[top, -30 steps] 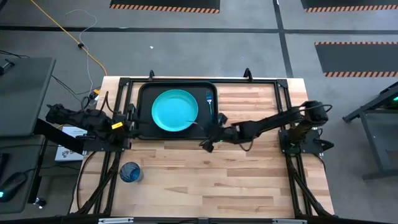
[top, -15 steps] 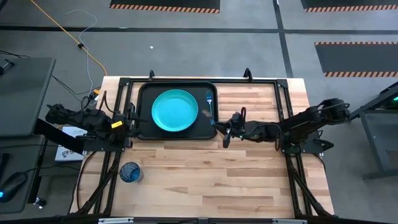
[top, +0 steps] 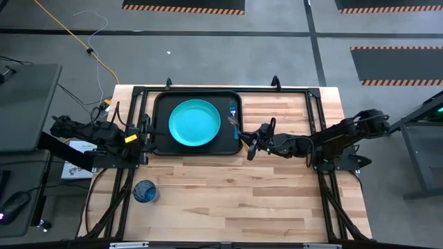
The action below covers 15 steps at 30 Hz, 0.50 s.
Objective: Pick and place plate/cup/fork/spoon on tray
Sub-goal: Put the orange spoon on the black serving tray beside the blue fork
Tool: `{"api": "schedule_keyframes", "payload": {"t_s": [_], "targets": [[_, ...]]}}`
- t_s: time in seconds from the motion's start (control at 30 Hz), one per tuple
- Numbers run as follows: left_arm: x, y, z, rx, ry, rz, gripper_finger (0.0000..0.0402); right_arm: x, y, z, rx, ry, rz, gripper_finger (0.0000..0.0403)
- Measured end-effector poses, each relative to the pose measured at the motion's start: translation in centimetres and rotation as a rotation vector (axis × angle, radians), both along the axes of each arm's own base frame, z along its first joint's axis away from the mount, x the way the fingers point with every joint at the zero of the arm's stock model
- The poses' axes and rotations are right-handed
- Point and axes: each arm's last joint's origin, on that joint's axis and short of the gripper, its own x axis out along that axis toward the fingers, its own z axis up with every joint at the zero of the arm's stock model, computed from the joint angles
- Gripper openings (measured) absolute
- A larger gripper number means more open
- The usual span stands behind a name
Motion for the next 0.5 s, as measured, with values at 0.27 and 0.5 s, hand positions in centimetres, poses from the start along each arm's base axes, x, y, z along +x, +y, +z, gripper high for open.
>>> {"api": "schedule_keyframes", "payload": {"t_s": [0.27, 0.5], "targets": [[0.00, 0.00, 0.00, 0.000, 0.000, 0.000, 0.0144, 0.00, -0.01, -0.01, 0.001, -0.001, -0.006, 0.0005], [0.00, 0.00, 0.00, 0.000, 0.000, 0.000, 0.0144, 0.00, -0.01, -0.01, 0.016, -0.007, -0.008, 0.0005]]}}
